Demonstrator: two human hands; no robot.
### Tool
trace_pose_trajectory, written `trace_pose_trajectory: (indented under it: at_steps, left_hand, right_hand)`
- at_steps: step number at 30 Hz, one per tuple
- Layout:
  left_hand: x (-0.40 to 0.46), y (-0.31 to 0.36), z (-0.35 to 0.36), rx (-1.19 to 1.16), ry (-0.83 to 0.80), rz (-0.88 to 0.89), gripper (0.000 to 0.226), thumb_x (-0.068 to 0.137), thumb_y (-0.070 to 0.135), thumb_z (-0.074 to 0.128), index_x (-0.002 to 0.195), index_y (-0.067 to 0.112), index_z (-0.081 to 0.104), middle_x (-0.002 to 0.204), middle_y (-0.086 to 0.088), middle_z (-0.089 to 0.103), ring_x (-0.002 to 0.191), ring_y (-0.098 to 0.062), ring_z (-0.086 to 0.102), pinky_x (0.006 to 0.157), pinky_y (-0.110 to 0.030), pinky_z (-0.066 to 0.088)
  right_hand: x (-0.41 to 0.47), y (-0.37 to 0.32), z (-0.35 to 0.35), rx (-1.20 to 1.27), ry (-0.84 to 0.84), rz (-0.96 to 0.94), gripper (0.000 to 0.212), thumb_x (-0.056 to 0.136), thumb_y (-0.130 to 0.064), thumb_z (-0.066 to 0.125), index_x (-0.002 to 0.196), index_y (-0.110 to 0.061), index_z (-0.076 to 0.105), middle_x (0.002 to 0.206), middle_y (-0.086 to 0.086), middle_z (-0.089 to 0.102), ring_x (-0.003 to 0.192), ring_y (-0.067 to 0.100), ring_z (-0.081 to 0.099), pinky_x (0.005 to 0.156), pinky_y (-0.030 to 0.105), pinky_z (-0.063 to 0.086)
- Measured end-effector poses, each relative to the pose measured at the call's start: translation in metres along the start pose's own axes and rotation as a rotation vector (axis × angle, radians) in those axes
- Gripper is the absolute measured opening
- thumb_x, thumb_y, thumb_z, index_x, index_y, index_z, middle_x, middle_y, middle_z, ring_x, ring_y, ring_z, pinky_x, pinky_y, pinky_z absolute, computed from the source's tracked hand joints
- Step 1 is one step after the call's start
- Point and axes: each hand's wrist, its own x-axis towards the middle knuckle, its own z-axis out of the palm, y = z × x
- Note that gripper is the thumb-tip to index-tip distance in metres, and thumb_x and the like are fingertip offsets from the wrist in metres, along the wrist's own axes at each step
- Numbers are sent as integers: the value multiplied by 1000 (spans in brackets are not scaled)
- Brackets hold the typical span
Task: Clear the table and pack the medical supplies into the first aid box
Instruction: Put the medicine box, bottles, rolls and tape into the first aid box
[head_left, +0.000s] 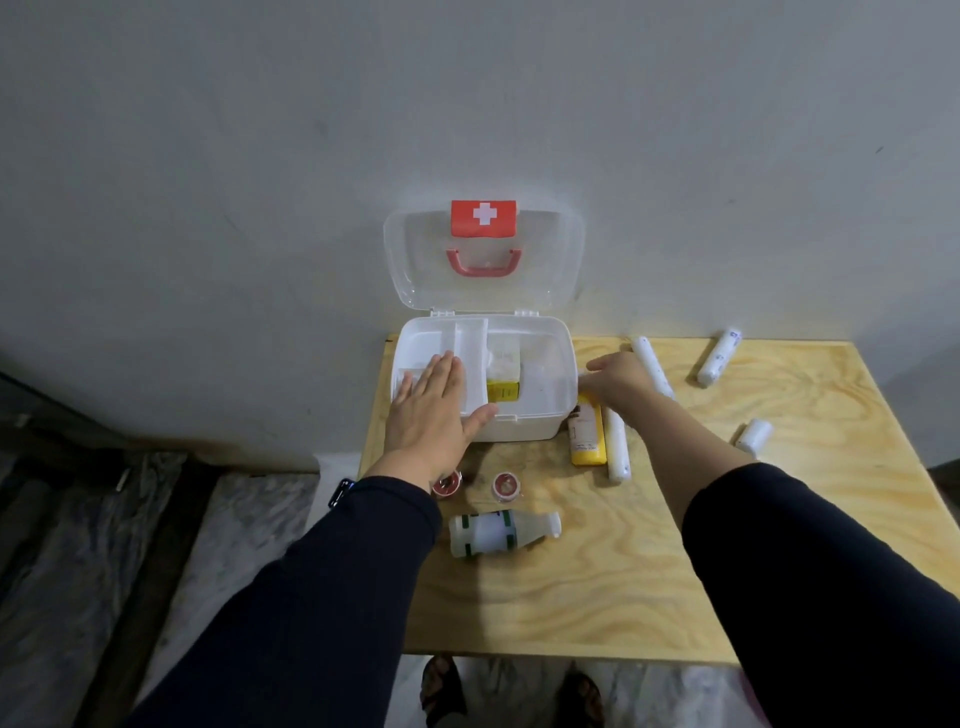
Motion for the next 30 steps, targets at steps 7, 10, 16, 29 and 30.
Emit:
trace_pose_trajectory:
  at_steps: [7, 10, 16, 29, 30]
  left_hand:
    - [-2, 1, -2, -17, -4, -4, 79, 96, 62, 15, 155, 13, -3, 163, 0, -9, 150, -13, -9, 120, -36, -6]
    - [-2, 1, -4, -22, -11, -3, 79, 96, 62, 16, 155, 12, -2, 163, 0, -8, 150, -13, -9, 121, -37, -5]
    - [-3, 4, -8, -7, 5, -11, 80, 97, 61, 19, 155, 9, 1, 164, -3, -1, 150, -15, -1, 122, -39, 0]
    - [2, 4, -3, -14, 32, -10, 81, 95, 63, 17, 155, 10, 5, 164, -3, 0, 150, -14, -3, 121, -36, -5]
    - [2, 4, -2, -12, 33, -12, 81, 95, 64, 16, 155, 11, 5, 164, -2, 0, 150, -13, -3, 121, -36, -6]
  right_hand:
    - [-16, 7, -28, 232, 104, -184, 31, 90, -18, 61, 119, -8, 65, 103, 8, 65, 101, 27, 63, 94, 45, 54]
    - [-25, -5, -46, 211, 224, -288, 31, 93, -16, 57, 123, -8, 62, 117, 14, 66, 111, 29, 61, 94, 33, 49]
    - [-35, -43, -77, 239, 355, -480, 31, 93, -20, 58, 121, -10, 63, 112, 13, 69, 103, 25, 63, 91, 39, 50]
    - [-21, -54, -7, 54, 237, -490, 33, 91, -5, 50, 122, -5, 61, 123, 12, 64, 115, 27, 58, 95, 31, 46]
    - [-19, -53, -2, 32, 229, -484, 34, 90, -3, 50, 122, -5, 61, 123, 12, 64, 115, 27, 58, 96, 33, 47]
